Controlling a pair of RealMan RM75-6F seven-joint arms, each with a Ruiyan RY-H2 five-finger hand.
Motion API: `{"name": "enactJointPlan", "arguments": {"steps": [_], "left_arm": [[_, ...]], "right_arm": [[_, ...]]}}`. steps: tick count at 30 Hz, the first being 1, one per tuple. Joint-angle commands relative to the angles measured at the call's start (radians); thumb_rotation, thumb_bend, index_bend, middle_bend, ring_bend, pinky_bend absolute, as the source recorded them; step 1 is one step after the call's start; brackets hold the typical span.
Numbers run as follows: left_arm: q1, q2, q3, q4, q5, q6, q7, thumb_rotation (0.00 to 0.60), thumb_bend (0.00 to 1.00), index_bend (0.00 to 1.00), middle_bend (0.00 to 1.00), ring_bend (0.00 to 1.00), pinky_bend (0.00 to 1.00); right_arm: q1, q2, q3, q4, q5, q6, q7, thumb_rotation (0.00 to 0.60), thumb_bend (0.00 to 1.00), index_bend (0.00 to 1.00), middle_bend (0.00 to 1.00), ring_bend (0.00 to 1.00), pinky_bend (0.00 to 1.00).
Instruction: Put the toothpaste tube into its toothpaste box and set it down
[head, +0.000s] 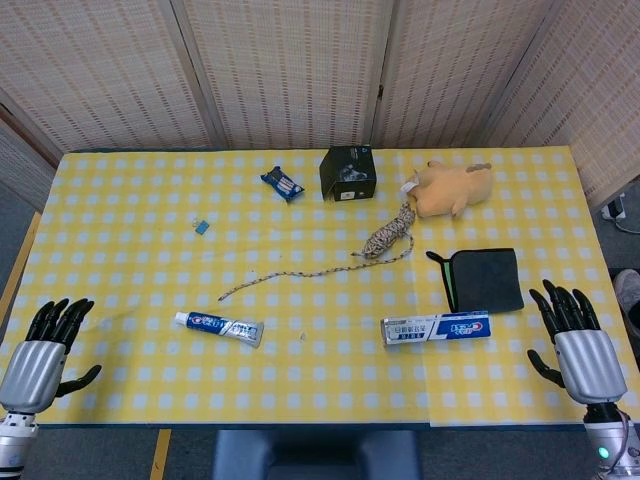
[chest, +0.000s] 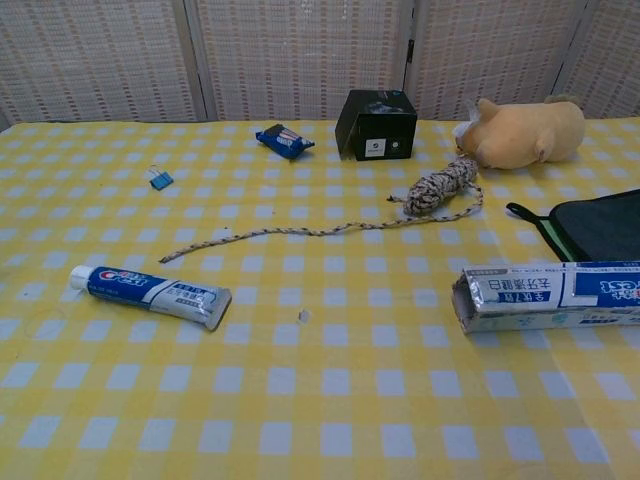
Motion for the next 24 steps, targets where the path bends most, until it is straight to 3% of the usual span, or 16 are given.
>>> {"name": "enactJointPlan", "arguments": {"steps": [1,9,12,17,18,21,24], "left_arm": [[0.002,-0.002,0.002,-0.008,-0.006,-0.007,0.007,0.6,0.23,0.05,0.12,0.06,0.06],[0.0,-0.045,0.018,0.017,0.082,0.047,-0.014,0.6,0.22,0.0,0.15,0.12,0.06],[0.003,-0.091,0.01,0.022,0.087,0.07,-0.029,0.6,0.22,0.0,0.24,0.21,0.16],[-0.023,-0.179,-0.018,0.062,0.076,0.049,0.058,0.6,0.22,0.06,0.6,0.54,0.56],[-0.036,-0.179,-0.014,0.057,0.079,0.027,0.041,0.6,0.22,0.12,0.72,0.65,0.67],[-0.08,-0.174,-0.013,0.051,0.081,-0.04,-0.013,0.6,0.22,0.3,0.94,0.84,0.86],[-0.121,-0.199,-0.03,0.089,0.085,-0.082,0.049,0.6,0.22,0.43,1.0,0.96,0.98]], "right_arm": [[0.003,-0.002,0.002,-0.002,0.0,-0.005,0.01,0.6,0.31,0.0,0.0,0.0,0.0],[-0.005,0.023,-0.009,-0.019,-0.019,0.004,0.035,0.6,0.31,0.0,0.0,0.0,0.0],[-0.019,0.019,-0.006,-0.021,-0.02,0.033,0.015,0.6,0.31,0.0,0.0,0.0,0.0],[-0.017,-0.001,0.01,-0.034,0.023,0.02,-0.038,0.6,0.31,0.0,0.0,0.0,0.0],[-0.015,-0.004,0.012,-0.034,0.027,0.016,-0.044,0.6,0.31,0.0,0.0,0.0,0.0],[-0.011,-0.011,0.012,-0.032,0.033,0.004,-0.061,0.6,0.31,0.0,0.0,0.0,0.0],[-0.003,-0.013,0.017,-0.03,0.059,-0.022,-0.071,0.6,0.31,0.0,0.0,0.0,0.0]]}}
